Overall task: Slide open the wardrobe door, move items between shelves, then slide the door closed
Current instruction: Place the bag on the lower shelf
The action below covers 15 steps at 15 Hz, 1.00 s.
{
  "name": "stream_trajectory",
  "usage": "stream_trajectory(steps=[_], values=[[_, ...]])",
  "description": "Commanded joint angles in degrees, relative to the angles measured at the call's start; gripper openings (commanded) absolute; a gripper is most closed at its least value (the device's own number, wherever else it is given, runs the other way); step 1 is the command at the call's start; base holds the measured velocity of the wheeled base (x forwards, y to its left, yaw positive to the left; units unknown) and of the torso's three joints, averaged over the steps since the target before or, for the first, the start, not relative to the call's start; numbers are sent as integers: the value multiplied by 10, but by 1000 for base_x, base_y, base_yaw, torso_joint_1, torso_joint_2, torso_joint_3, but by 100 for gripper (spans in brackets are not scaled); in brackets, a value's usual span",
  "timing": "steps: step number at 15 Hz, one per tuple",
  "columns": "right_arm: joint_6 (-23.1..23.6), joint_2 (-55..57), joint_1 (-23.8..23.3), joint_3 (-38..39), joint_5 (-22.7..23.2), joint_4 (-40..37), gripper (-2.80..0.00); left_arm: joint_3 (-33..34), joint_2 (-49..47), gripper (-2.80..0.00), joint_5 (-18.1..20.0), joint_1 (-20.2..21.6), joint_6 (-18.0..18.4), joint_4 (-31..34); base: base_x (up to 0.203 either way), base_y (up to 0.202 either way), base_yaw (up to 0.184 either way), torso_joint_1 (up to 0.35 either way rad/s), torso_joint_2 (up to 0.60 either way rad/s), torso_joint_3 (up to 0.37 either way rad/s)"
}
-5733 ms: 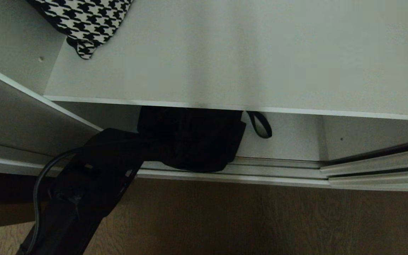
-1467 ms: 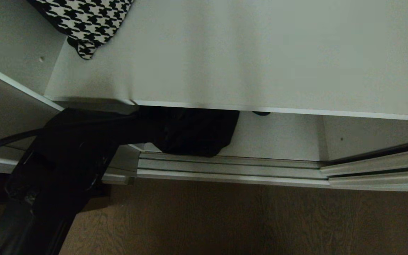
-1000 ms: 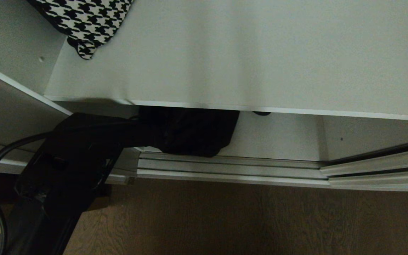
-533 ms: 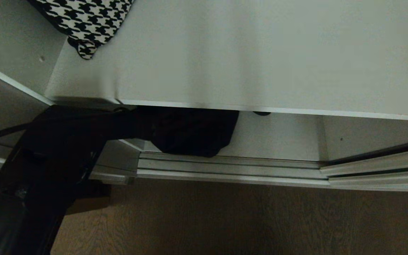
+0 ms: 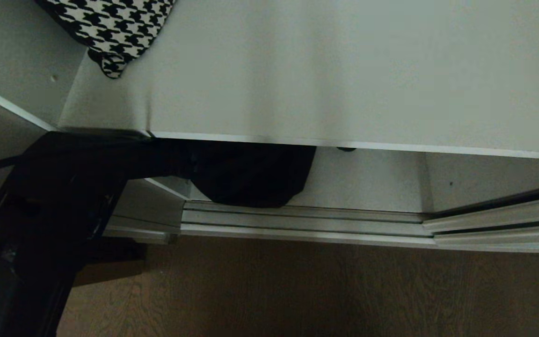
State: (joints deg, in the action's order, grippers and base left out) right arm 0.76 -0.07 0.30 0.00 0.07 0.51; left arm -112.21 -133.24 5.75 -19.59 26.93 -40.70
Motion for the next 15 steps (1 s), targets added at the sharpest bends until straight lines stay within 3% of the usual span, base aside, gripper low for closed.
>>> stream_trajectory(steps=[1, 3, 5, 6, 10, 11, 15], values=[[0, 0, 0, 0, 0, 0, -280, 0, 11, 0, -1, 3, 1, 46, 0, 0, 0, 0, 0, 0], [0, 0, 0, 0, 0, 0, -280, 0, 4, 0, -13, 4, 0, 142, 0, 0, 0, 0, 0, 0], [0, 0, 0, 0, 0, 0, -280, 1, 2, 0, -87, 4, -3, 240, 0, 0, 0, 0, 0, 0], [0, 0, 0, 0, 0, 0, -280, 1, 3, 0, -104, 3, -5, 269, 0, 0, 0, 0, 0, 0], [0, 0, 0, 0, 0, 0, -280, 1, 5, 0, -122, 3, -12, 320, 0, 0, 0, 0, 0, 0], [0, 0, 0, 0, 0, 0, -280, 1, 5, 0, -147, 3, -13, 336, 0, 0, 0, 0, 0, 0], [0, 0, 0, 0, 0, 0, -280, 1, 7, 0, -207, -2, -9, 253, 0, 0, 0, 0, 0, 0]])
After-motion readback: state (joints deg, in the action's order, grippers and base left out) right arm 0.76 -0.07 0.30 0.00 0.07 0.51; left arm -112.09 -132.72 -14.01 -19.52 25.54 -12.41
